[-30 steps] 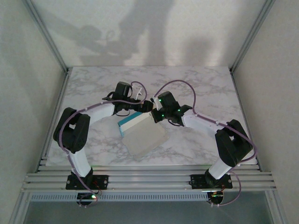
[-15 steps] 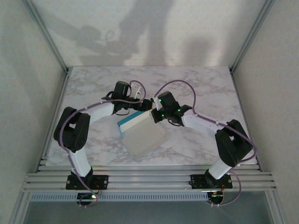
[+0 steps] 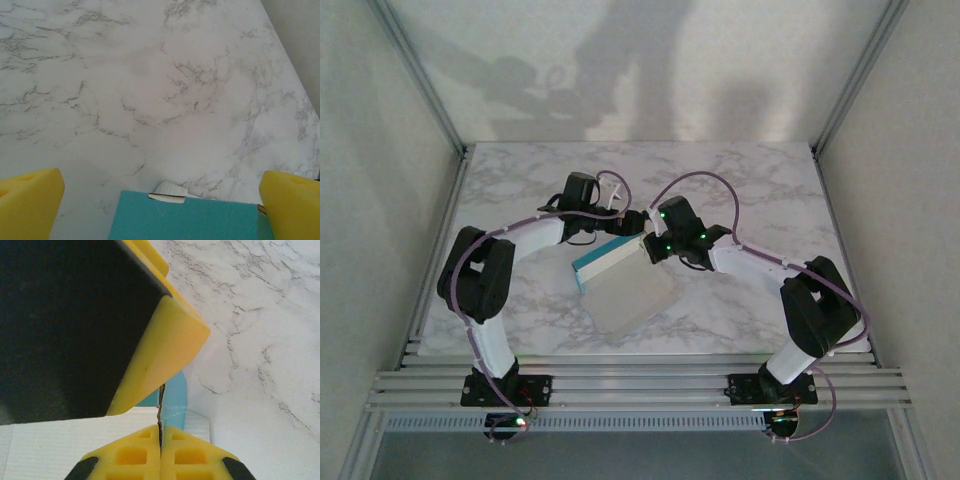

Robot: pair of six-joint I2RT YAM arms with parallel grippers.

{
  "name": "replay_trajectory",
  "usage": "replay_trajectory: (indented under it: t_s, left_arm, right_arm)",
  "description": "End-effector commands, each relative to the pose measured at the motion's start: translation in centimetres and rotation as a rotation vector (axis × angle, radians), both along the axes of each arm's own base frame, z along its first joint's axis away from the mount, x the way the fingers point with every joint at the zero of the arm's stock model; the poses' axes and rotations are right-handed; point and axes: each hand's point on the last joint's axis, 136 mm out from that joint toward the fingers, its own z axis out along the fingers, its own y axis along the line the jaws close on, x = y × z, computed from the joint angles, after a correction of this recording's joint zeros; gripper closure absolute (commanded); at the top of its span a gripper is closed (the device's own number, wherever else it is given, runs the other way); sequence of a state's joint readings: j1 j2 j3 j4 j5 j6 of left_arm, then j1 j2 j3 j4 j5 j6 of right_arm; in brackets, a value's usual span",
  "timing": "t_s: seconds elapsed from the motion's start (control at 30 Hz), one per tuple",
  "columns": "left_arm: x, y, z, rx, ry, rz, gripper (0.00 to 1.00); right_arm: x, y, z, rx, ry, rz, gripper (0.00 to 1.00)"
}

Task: Fold the paper box

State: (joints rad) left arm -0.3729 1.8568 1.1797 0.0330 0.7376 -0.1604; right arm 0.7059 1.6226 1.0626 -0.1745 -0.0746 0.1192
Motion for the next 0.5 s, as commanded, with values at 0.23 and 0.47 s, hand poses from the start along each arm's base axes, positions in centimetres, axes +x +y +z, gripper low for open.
replay_trajectory:
  t_s: [0.23,0.47]
  left_arm:
    - [0.2,0.5,-1.2,0.028,0.021,0.015,0.01]
    - [-0.5,0.4,-1.5,0.026,0.029,0.012,0.01]
  right_arm:
    - [-2.8,-1.2,-2.3,-0.079,0.104,0.023,0.9]
    - [-2.6,-0.9,-1.5,-0.058,0.09,0.019,0.88]
